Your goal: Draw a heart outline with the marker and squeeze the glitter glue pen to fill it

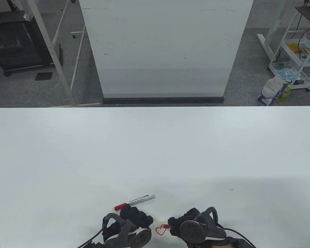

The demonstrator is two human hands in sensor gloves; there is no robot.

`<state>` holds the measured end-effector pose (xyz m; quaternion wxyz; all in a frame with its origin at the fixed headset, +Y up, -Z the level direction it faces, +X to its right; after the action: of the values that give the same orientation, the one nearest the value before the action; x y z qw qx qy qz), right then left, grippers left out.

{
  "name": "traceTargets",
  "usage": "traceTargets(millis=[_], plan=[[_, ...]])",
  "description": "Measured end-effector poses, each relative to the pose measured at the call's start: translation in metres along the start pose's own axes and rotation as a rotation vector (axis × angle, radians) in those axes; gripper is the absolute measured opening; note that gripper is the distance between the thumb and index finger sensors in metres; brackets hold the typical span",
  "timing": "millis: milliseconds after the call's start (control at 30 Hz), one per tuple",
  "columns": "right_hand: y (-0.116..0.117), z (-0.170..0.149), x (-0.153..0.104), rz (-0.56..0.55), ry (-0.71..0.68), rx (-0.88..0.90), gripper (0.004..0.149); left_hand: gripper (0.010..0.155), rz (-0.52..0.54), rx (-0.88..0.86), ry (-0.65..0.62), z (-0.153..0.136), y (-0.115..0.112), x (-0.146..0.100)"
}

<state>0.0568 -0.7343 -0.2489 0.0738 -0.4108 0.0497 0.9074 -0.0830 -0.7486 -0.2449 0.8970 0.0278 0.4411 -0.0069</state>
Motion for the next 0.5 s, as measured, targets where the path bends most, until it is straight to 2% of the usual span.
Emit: traceTargets(millis=[133,500], plan=[[0.0009,0.0008,0.0008,0.002,0.004,-0.023,0.045,0.046,-0.054,0.013,0.0,0.0036,-0.005,0.0033],[0.0042,0.0041,0.0033,0.01,0.009,-0.053,0.044,0.047,-0.081,-0.017,0.019,0.0012,-0.007,0.0047]])
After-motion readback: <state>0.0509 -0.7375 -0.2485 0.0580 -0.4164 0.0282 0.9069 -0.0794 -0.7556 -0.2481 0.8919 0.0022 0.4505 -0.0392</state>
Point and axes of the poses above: the tracker on the back of each hand, its own z axis roughly to the thumb side, its own x axis roughly from the wrist to the fingertips, y = z × x, the point moved 5 cm from there along x, roughly from the wrist to the fingertips, and after that the axes turned 3 degrees about -x, right-handed, at the moved point
